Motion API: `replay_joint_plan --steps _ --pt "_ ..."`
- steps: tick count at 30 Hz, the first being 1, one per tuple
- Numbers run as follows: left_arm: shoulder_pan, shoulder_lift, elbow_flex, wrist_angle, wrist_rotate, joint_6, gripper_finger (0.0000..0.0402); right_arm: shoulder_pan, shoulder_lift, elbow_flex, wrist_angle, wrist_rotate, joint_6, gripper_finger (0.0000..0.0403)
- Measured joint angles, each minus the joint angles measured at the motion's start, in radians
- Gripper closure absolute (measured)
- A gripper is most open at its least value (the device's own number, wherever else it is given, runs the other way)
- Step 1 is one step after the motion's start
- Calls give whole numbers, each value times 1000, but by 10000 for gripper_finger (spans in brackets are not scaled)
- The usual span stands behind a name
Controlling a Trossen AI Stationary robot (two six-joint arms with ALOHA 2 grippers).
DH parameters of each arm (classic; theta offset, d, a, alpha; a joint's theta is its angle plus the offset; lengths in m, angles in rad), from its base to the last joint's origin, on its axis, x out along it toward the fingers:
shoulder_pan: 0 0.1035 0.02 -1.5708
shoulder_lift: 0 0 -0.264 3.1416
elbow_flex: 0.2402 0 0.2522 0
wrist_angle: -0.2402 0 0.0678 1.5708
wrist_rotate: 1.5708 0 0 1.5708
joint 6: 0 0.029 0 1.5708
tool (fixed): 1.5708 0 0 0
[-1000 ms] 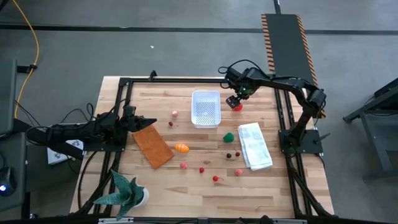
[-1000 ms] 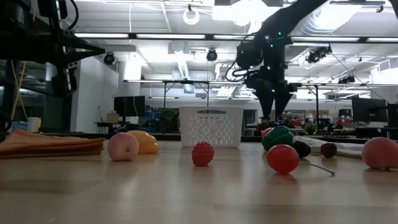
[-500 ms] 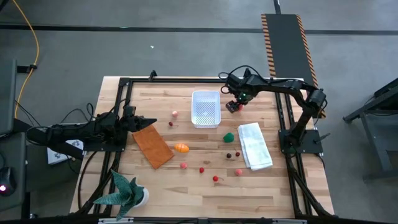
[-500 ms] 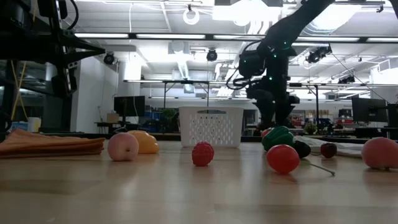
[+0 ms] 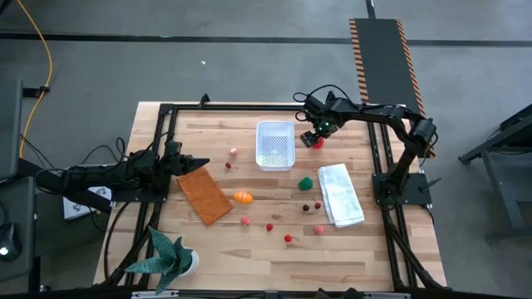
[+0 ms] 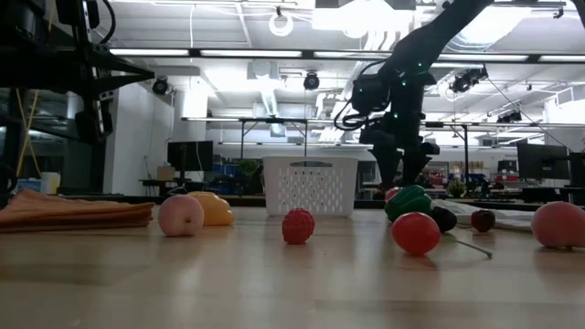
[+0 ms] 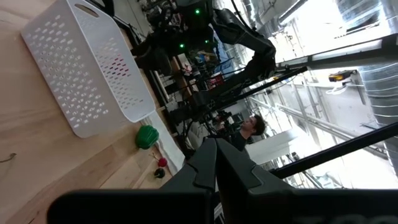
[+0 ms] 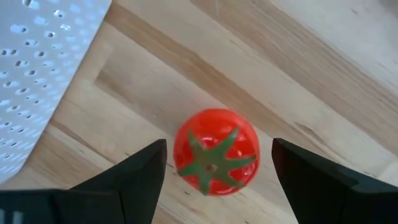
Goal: Pick and placing Produce into tupperware
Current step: Put the tomato into the white bin
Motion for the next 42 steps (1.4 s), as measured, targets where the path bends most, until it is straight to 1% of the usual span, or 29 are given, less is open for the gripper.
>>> replay_joint_plan --steps 6,13,21,25,42 --pt "0 0 0 0 0 0 401 -1 0 -27 3 0 3 120" --pt "0 0 0 0 0 0 401 -1 2 -27 25 -9 0 120" --pt "0 0 0 0 0 -1 401 -1 50 -27 27 -18 5 120" --pt "0 0 0 0 0 -2 401 2 50 -27 58 -16 10 120" --pt "0 0 0 0 0 -3 401 -14 50 -27 67 -17 19 120"
